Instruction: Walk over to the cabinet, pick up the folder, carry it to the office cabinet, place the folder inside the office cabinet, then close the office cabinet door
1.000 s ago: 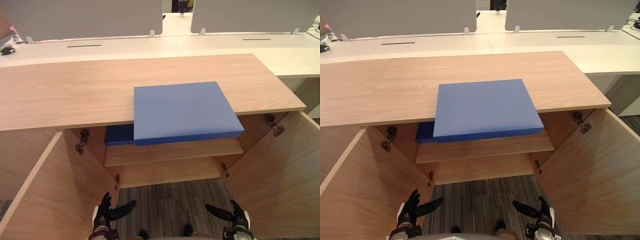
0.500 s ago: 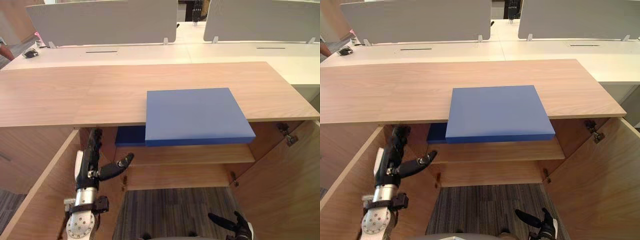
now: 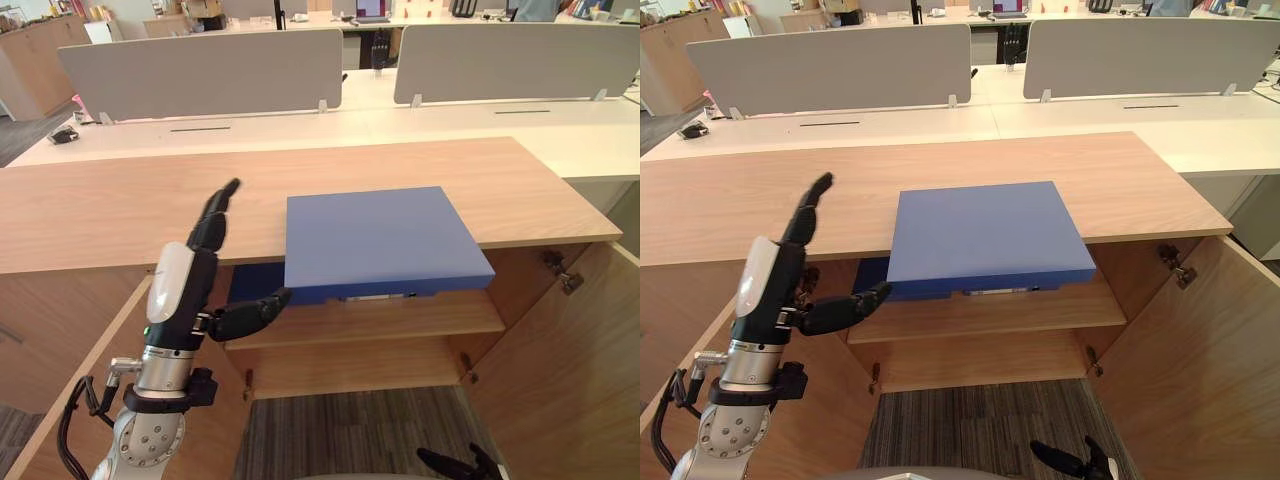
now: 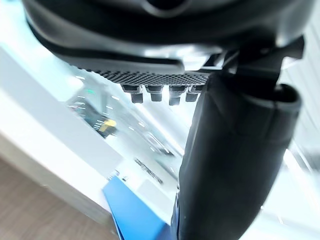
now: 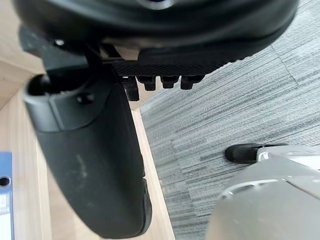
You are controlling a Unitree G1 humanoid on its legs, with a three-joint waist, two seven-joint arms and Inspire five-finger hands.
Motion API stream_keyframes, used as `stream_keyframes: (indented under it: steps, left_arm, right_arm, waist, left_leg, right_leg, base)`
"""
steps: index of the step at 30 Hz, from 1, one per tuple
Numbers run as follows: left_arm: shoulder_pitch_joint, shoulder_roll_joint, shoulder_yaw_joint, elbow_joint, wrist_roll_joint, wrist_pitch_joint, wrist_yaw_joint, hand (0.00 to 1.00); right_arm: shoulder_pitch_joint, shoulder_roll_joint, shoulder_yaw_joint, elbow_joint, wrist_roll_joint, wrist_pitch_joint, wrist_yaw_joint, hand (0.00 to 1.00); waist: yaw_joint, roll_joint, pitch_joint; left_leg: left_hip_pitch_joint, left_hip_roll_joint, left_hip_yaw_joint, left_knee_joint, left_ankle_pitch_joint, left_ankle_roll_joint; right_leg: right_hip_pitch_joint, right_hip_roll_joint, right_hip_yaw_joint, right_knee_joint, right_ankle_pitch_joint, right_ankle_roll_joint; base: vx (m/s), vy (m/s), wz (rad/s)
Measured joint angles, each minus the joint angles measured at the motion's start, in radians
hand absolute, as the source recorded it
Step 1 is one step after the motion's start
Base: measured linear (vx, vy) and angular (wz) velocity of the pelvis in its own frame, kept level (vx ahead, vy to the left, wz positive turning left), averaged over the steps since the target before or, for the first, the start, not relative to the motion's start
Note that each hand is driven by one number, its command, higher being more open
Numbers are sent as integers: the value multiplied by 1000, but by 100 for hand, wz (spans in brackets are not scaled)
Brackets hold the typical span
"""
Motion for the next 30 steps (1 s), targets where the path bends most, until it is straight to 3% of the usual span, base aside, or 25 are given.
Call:
stream_keyframes:
  steps: [4,10,13,16,17,30]
  left_arm:
    - [-55,60,-55,6,85,-19,-2,100]
    - [-159,70,-170,41,166,-20,-2,100]
    - [-188,63,-205,121,256,1,5,100]
    - [-192,29,-209,198,325,60,18,100]
    - [-195,16,-209,219,347,80,25,0]
    - [-280,-105,-155,187,384,120,128,0]
  right_arm:
    - [6,-4,26,0,-8,0,6,100]
    - [8,-5,26,0,-7,0,9,100]
    - [5,-6,38,-3,-7,0,9,100]
    - [5,-6,61,-7,-7,0,10,100]
    - [6,-5,64,-8,-7,0,11,100]
    - [-20,0,64,-25,-6,1,11,100]
  waist:
    - [-10,-4,-5]
    - [-15,-10,-9]
    - [-28,-11,-9]
    - [-37,-11,-9]
    - [-37,-12,-8]
    - [-37,-19,-11]
  left_leg:
    - [5,5,18,0,-4,-4]
    - [-12,9,42,0,-7,-5]
    - [-12,7,45,0,-4,0]
    - [-19,4,45,0,-6,0]
    - [-21,4,44,0,-7,0]
    - [-31,-3,44,-1,-14,4]
  right_leg:
    - [-4,6,17,0,-1,-1]
    - [-36,12,43,3,0,-2]
    - [-43,15,47,-1,1,-4]
    - [-49,15,47,-7,1,-4]
    - [-50,15,46,-10,1,-4]
    - [-49,12,43,-36,8,-3]
  base:
    - [-24,-11,-12]
    - [3,-11,-13]
    - [24,-13,-6]
    - [4,-2,-1]
    - [0,0,0]
    - [0,0,0]
